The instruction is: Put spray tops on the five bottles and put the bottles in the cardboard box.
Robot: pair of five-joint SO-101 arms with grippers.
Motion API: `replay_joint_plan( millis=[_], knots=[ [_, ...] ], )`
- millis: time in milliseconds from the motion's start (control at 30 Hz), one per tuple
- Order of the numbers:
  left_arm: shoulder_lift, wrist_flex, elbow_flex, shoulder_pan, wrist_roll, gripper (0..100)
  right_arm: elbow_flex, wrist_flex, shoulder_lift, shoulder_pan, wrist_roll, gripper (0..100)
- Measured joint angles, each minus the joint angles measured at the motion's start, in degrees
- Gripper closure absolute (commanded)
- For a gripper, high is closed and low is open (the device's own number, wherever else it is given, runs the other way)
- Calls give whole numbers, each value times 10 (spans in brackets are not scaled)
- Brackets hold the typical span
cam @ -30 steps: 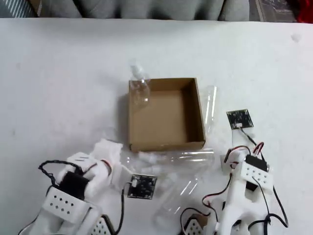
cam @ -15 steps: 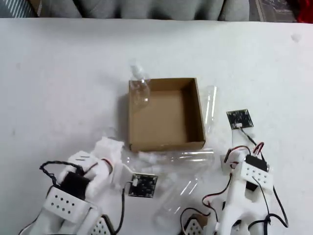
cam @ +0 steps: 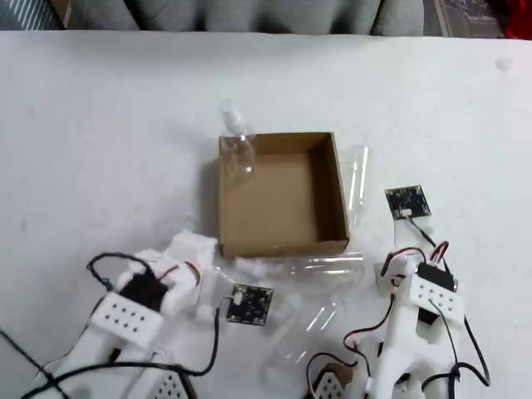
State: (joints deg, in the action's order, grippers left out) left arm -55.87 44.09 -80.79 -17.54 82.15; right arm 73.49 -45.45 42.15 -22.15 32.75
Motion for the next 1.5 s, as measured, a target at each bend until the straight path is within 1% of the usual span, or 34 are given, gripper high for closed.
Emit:
replay_joint_plan(
  millis=[133, 233, 433, 533, 633, 867, 1033, 1133, 1233, 1367, 1500],
  knots=[
    [60, -34, 11, 8, 1, 698, 0, 0, 0, 0, 0, 980],
    [95, -42, 21, 22, 2, 699, 0, 0, 0, 0, 0, 980],
    [119, -39, 31, 69, 45, 699, 0, 0, 0, 0, 0, 980],
    [127, -20, 43, 109, 66, 699, 0, 0, 0, 0, 0, 980],
    [134, -5, 54, 166, 89, 699, 0, 0, 0, 0, 0, 980],
    [134, 2, 57, 290, 173, 699, 0, 0, 0, 0, 0, 980],
    [134, 2, 59, 345, 202, 699, 0, 0, 0, 0, 0, 980],
    [135, 5, 72, 354, 202, 699, 0, 0, 0, 0, 0, 980],
    [135, 38, 98, 355, 194, 699, 0, 0, 0, 0, 0, 980],
    [135, 113, 155, 350, 172, 700, 0, 0, 0, 0, 0, 980],
    [135, 187, 200, 310, 137, 700, 0, 0, 0, 0, 0, 980]
  ],
)
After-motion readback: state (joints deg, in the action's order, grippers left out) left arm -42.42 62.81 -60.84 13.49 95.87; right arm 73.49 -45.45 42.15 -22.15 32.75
